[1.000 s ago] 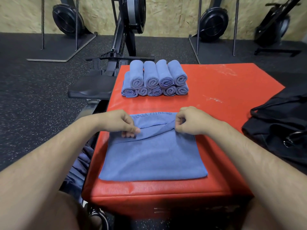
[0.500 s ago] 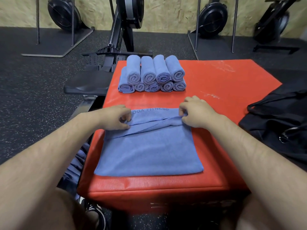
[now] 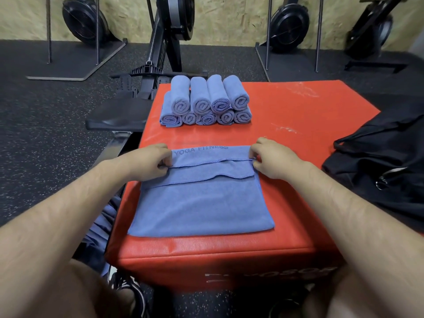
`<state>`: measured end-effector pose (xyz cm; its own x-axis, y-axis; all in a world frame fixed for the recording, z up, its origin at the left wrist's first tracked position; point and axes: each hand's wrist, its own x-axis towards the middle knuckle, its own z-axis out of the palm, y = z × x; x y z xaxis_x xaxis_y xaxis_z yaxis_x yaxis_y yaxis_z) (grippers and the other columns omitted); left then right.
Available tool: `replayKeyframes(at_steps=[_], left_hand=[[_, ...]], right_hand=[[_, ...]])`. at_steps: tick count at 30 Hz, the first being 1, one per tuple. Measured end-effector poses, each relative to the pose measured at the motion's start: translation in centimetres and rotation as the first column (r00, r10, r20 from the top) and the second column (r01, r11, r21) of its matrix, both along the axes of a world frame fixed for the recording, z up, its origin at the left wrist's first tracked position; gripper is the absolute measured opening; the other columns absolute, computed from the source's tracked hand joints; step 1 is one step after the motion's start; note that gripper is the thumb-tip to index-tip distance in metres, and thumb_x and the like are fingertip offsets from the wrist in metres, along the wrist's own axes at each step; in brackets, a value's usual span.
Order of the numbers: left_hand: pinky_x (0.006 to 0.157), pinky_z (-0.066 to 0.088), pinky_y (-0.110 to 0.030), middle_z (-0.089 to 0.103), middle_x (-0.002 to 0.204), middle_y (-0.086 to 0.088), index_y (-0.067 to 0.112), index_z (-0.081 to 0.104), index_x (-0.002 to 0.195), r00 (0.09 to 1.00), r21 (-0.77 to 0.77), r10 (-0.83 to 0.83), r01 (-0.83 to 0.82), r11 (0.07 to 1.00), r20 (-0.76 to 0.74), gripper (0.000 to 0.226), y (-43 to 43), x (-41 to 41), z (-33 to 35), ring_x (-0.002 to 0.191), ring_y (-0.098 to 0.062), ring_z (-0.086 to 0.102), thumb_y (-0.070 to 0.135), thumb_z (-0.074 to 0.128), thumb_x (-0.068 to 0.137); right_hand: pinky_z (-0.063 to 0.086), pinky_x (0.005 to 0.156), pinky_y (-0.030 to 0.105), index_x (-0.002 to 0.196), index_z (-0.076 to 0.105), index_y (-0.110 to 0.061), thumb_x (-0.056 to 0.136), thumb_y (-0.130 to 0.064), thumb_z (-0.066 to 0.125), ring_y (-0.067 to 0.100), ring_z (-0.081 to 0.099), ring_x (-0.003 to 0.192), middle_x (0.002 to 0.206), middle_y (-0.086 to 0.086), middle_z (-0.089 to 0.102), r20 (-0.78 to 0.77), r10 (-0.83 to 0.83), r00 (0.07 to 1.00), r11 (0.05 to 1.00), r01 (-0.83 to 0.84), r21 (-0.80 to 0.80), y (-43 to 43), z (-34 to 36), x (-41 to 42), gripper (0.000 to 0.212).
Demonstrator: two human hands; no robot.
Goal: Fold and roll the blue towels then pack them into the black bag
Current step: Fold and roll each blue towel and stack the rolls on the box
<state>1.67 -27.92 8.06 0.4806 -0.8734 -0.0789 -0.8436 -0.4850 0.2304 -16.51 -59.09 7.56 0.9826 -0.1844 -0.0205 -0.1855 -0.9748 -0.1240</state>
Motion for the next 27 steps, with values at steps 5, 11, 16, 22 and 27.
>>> replayKeyframes(at_steps=[5,11,16,22,27], left_hand=[[0.068,0.036,-0.028,0.05,0.085,0.003,0.015,0.058,0.088,1.0,-0.032,0.01,-0.01,0.999,0.019,0.015,0.7,0.1,0.0,0.076,-0.02,0.051,0.003,0.064,0.081],[0.069,0.037,-0.031,0.049,0.083,0.004,0.018,0.055,0.085,0.999,-0.059,0.026,-0.024,0.998,0.031,0.02,1.3,-0.3,-0.5,0.078,-0.021,0.049,0.0,0.06,0.078],[0.067,0.036,-0.032,0.054,0.086,-0.002,0.009,0.057,0.087,0.994,-0.202,0.075,-0.059,0.978,0.073,0.016,2.0,-0.9,1.1,0.078,-0.024,0.052,-0.001,0.063,0.076],[0.068,0.044,-0.035,0.053,0.079,0.008,0.02,0.054,0.082,0.995,-0.153,0.013,0.002,0.988,0.095,0.021,4.6,-2.6,0.9,0.075,-0.019,0.051,0.007,0.065,0.071],[0.073,0.044,-0.033,0.051,0.083,0.01,0.02,0.059,0.087,0.998,-0.092,-0.024,0.029,0.995,0.063,0.018,5.7,-3.2,-0.6,0.078,-0.016,0.05,0.008,0.068,0.077]], right_hand=[[0.051,0.075,0.041,0.105,0.059,-0.023,0.088,-0.022,0.054,0.026,0.051,0.106,0.106,-0.001,0.051,0.082,0.024,0.996,0.999,-0.021,-0.042,0.0,-0.3,-0.2,0.017],[0.048,0.07,0.039,0.106,0.062,-0.018,0.096,-0.022,0.046,0.028,0.05,0.108,0.108,0.003,0.053,0.114,-0.012,0.993,0.996,0.022,-0.091,0.4,-0.8,0.0,0.019],[0.045,0.069,0.038,0.096,0.055,-0.019,0.091,-0.023,0.049,0.025,0.049,0.098,0.099,0.0,0.057,0.293,0.048,0.955,0.999,-0.042,-0.027,1.4,1.0,-0.7,0.008],[0.047,0.065,0.036,0.078,0.053,-0.024,0.077,-0.026,0.057,0.019,0.051,0.084,0.081,-0.008,0.054,0.191,0.207,0.959,0.978,-0.205,-0.033,2.5,1.1,-2.9,0.004],[0.044,0.067,0.032,0.081,0.056,-0.024,0.074,-0.025,0.061,0.017,0.054,0.082,0.085,-0.01,0.056,0.085,0.237,0.968,0.969,-0.242,0.045,2.6,0.3,-3.8,0.008]])
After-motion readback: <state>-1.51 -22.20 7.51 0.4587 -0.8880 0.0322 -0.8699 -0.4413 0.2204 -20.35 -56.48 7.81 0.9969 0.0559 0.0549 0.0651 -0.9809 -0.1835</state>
